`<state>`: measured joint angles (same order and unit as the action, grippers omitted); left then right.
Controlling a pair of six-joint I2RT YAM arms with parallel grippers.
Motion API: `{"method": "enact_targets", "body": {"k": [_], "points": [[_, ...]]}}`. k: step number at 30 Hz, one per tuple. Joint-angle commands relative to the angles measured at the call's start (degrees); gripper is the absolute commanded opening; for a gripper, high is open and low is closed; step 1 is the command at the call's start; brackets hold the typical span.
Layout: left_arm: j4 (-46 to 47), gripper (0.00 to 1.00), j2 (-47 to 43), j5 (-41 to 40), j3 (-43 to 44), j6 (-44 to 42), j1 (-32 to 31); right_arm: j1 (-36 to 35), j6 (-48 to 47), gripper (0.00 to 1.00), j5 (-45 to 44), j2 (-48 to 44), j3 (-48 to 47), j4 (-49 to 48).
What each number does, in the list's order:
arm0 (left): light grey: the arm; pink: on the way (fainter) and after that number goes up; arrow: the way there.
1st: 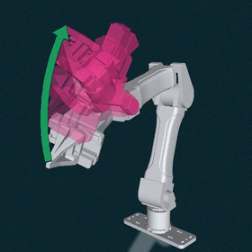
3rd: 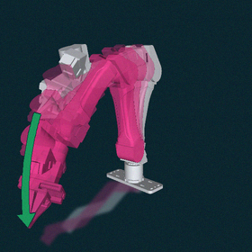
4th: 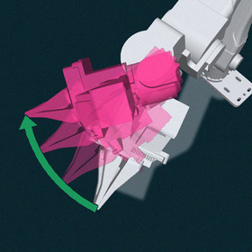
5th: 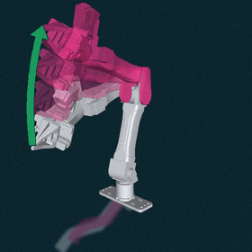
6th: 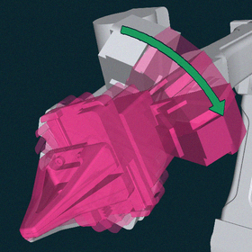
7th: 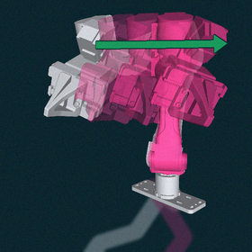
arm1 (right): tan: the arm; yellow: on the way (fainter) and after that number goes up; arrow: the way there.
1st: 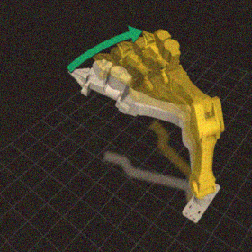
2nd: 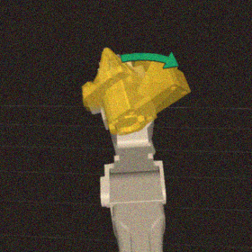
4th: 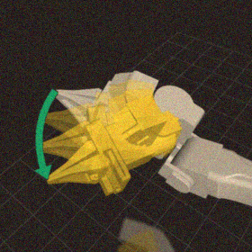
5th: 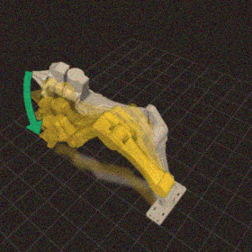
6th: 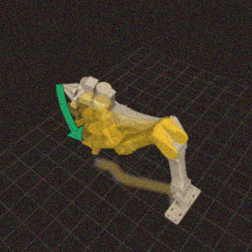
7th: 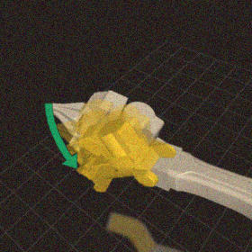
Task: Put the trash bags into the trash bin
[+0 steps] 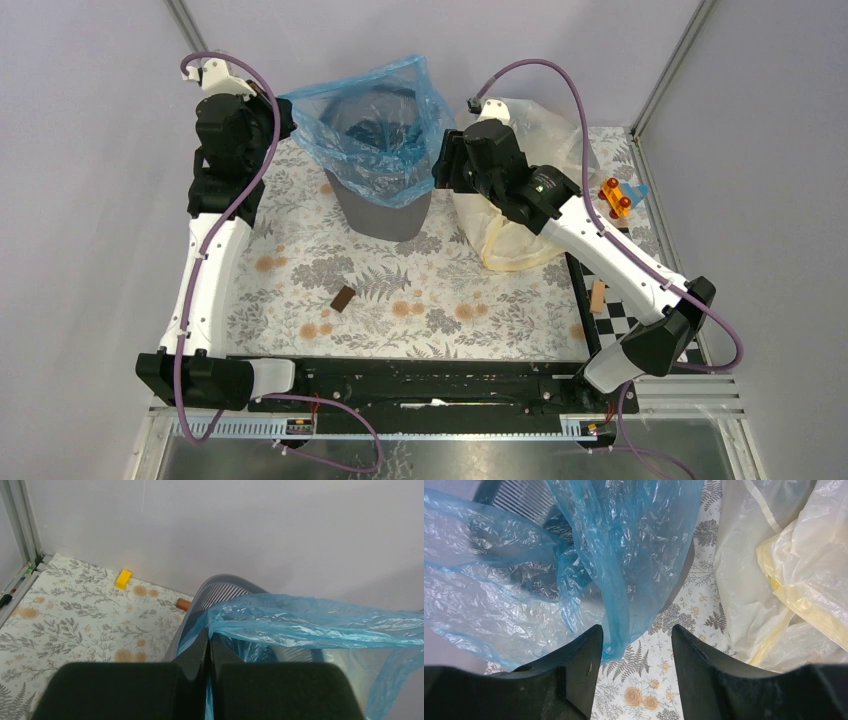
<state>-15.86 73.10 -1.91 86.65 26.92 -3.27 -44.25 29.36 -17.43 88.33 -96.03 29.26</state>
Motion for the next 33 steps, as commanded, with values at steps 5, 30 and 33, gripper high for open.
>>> {"method": "enact_targets", "body": {"k": [5,30,33], "points": [[0.30,0.00,-2.32,-0.75,-1.45,-1.57,1.38,-0.22,-1.32,0.37,2.33,0.96,-1.77,-2.70],[11.28,0.00,-2.68,6.52,-22.22,6.42,9.23,3.12,-4.96,0.00,0.99,3.49,7.29,-7.97],[13.98,0.00,0.57,6.85,-22.58,7.22,9.29,5.40,-5.98,0.00,1.39,4.34,6.96,-9.38]]}}
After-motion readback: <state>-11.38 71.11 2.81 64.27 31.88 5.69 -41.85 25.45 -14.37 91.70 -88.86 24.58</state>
